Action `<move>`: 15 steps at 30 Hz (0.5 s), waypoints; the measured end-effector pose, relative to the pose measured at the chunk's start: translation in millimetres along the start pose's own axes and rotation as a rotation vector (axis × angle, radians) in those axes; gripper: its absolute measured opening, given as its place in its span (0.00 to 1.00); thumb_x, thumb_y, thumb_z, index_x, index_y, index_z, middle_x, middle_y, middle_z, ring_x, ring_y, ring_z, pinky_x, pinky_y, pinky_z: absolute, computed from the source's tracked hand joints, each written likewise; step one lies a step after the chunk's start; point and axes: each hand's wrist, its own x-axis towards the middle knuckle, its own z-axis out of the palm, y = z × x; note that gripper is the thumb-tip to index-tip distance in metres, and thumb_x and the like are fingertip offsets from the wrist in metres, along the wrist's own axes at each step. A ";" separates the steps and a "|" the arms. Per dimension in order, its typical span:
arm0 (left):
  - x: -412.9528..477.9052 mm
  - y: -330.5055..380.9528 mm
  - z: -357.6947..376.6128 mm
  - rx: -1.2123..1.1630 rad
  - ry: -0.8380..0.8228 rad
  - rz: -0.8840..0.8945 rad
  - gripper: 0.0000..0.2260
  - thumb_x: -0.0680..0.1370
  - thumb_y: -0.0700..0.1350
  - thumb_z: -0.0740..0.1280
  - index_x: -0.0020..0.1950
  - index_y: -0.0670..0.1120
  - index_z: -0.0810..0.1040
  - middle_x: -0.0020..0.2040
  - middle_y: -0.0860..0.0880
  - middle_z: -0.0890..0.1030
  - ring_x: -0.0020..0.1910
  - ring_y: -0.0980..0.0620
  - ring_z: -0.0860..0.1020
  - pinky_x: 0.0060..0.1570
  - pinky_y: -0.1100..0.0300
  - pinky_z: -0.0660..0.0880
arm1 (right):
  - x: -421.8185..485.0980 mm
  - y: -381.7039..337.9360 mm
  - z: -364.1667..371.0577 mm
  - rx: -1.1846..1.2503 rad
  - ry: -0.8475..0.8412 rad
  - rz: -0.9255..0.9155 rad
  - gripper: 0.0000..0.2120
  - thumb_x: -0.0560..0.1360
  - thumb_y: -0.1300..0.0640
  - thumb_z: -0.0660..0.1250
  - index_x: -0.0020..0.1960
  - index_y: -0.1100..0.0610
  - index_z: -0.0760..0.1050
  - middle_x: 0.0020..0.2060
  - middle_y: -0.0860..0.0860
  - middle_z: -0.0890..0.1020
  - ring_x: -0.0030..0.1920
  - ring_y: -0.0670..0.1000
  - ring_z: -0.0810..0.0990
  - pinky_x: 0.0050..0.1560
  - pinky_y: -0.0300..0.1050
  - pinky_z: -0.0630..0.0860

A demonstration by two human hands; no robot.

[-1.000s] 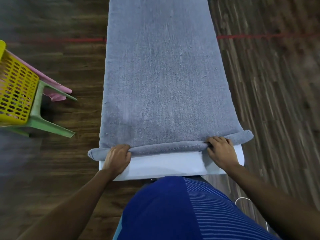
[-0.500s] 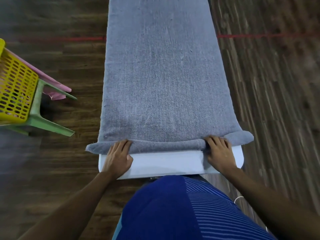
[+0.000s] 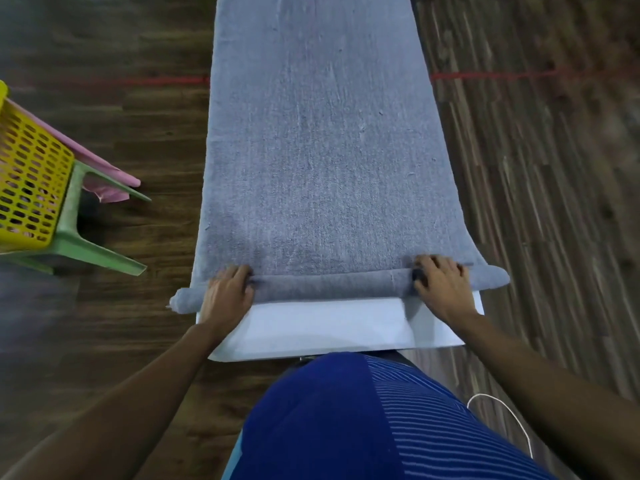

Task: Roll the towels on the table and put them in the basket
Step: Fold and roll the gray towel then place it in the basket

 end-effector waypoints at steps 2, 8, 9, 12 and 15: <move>-1.3 -0.3 2.3 0.068 0.152 0.017 0.07 0.75 0.39 0.66 0.52 0.43 0.77 0.49 0.45 0.78 0.48 0.42 0.75 0.50 0.46 0.71 | -1.3 -1.7 4.5 -0.002 0.129 -0.019 0.14 0.72 0.59 0.67 0.58 0.57 0.75 0.55 0.56 0.77 0.55 0.61 0.74 0.55 0.57 0.66; -21.2 -0.4 20.3 0.220 0.039 0.199 0.23 0.70 0.46 0.59 0.62 0.41 0.77 0.58 0.44 0.78 0.57 0.43 0.75 0.60 0.47 0.69 | -22.5 -5.3 20.4 -0.025 0.019 -0.200 0.24 0.67 0.57 0.71 0.63 0.54 0.72 0.60 0.52 0.76 0.58 0.56 0.75 0.62 0.55 0.68; -21.8 -1.8 20.6 0.231 0.019 0.188 0.23 0.70 0.45 0.59 0.64 0.41 0.76 0.59 0.43 0.78 0.58 0.43 0.75 0.61 0.46 0.69 | -22.9 -5.3 21.6 -0.025 0.008 -0.182 0.25 0.67 0.58 0.72 0.63 0.54 0.72 0.60 0.52 0.76 0.59 0.56 0.75 0.62 0.55 0.69; -16.6 1.0 16.9 0.209 0.029 0.172 0.19 0.71 0.41 0.61 0.61 0.41 0.78 0.56 0.43 0.80 0.55 0.43 0.76 0.60 0.46 0.70 | -18.8 -8.5 21.2 -0.016 0.067 -0.137 0.16 0.72 0.60 0.68 0.60 0.53 0.74 0.56 0.51 0.79 0.55 0.57 0.77 0.58 0.55 0.70; -7.6 7.6 10.2 0.174 0.036 0.177 0.13 0.71 0.41 0.62 0.52 0.42 0.81 0.47 0.45 0.83 0.47 0.44 0.78 0.57 0.48 0.71 | -12.0 -13.2 16.9 -0.007 0.051 -0.091 0.13 0.74 0.55 0.60 0.57 0.54 0.77 0.51 0.51 0.82 0.53 0.57 0.78 0.57 0.55 0.68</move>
